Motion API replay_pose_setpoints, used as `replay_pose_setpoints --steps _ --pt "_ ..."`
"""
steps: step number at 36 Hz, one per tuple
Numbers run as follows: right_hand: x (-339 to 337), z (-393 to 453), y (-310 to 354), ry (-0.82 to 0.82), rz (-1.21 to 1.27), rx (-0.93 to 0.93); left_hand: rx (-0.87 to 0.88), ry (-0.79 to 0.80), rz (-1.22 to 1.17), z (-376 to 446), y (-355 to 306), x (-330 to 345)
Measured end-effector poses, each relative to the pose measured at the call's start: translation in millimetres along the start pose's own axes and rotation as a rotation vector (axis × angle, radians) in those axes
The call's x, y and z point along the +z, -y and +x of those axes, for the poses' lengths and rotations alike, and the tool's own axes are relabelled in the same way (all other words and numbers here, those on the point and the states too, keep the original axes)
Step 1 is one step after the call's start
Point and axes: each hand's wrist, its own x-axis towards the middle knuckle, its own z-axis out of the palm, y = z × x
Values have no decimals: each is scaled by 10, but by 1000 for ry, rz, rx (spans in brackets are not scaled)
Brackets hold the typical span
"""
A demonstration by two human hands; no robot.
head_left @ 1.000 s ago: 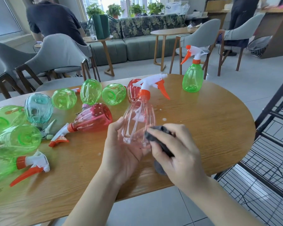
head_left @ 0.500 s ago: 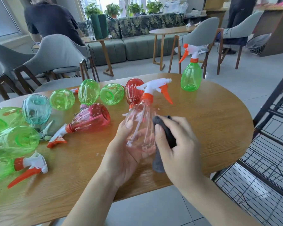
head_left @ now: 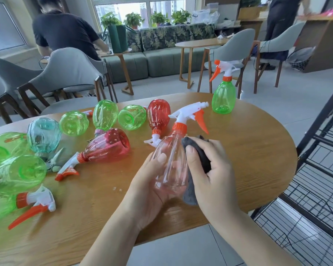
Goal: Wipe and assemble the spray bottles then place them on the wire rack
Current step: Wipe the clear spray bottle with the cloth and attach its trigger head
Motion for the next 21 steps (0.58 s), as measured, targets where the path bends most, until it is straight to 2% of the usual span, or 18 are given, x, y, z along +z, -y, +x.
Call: replay_pose_setpoints --steps 4,13,17,21 --pt "50 -159 2 19 -5 -29 21 -55 20 24 -25 -38" --pt "15 22 -32 -38 42 39 2 -7 11 41 38 -45" --pt "16 -53 -37 -33 39 38 7 -34 45 45 31 -38" --pt "38 -218 -18 -7 19 -39 23 -63 37 62 7 -49"
